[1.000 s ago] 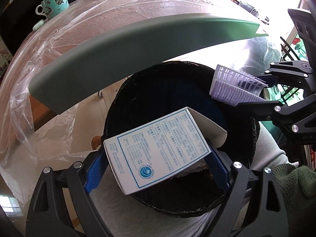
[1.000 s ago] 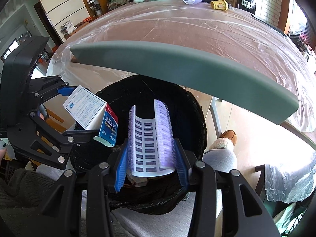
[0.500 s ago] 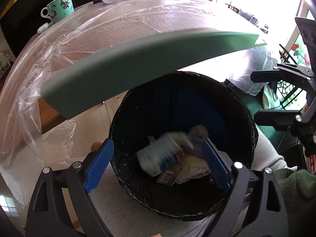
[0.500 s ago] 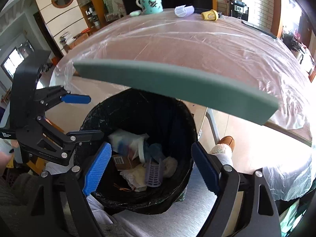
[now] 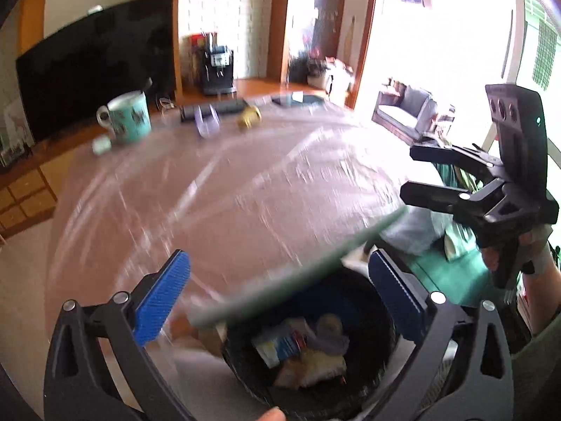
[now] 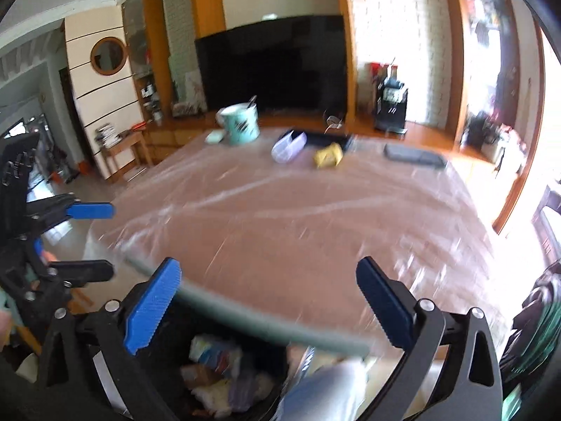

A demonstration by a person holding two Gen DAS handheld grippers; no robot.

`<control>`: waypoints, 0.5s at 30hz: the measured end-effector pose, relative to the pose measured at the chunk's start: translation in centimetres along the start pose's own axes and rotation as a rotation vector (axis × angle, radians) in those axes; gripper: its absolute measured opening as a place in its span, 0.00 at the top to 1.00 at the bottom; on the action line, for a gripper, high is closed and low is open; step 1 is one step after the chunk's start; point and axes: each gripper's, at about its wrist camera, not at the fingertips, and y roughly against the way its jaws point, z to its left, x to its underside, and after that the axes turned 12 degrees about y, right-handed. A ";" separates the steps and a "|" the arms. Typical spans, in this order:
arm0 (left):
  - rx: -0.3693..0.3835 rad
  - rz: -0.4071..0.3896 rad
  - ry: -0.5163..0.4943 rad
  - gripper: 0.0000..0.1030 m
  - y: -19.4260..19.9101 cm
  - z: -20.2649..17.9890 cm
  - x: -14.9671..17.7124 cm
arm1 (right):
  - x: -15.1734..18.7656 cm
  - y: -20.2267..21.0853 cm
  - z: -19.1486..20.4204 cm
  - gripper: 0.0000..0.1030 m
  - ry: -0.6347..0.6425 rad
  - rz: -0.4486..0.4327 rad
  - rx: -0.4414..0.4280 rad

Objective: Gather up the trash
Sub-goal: 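Grasp the lavender hair roller with the left tool while the right tool grasps the yellow cup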

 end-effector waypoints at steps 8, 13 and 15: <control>-0.056 0.059 0.091 0.01 -7.7 3.9 -10.0 | -6.8 -9.8 -6.0 0.04 0.073 0.060 0.083; -0.071 0.111 0.183 0.01 -14.1 6.8 -14.4 | -8.9 -16.7 -8.8 0.04 0.116 0.143 0.052; -0.060 0.135 0.220 0.01 -16.3 7.6 -15.5 | -9.5 -19.1 -9.7 0.05 0.142 0.179 0.050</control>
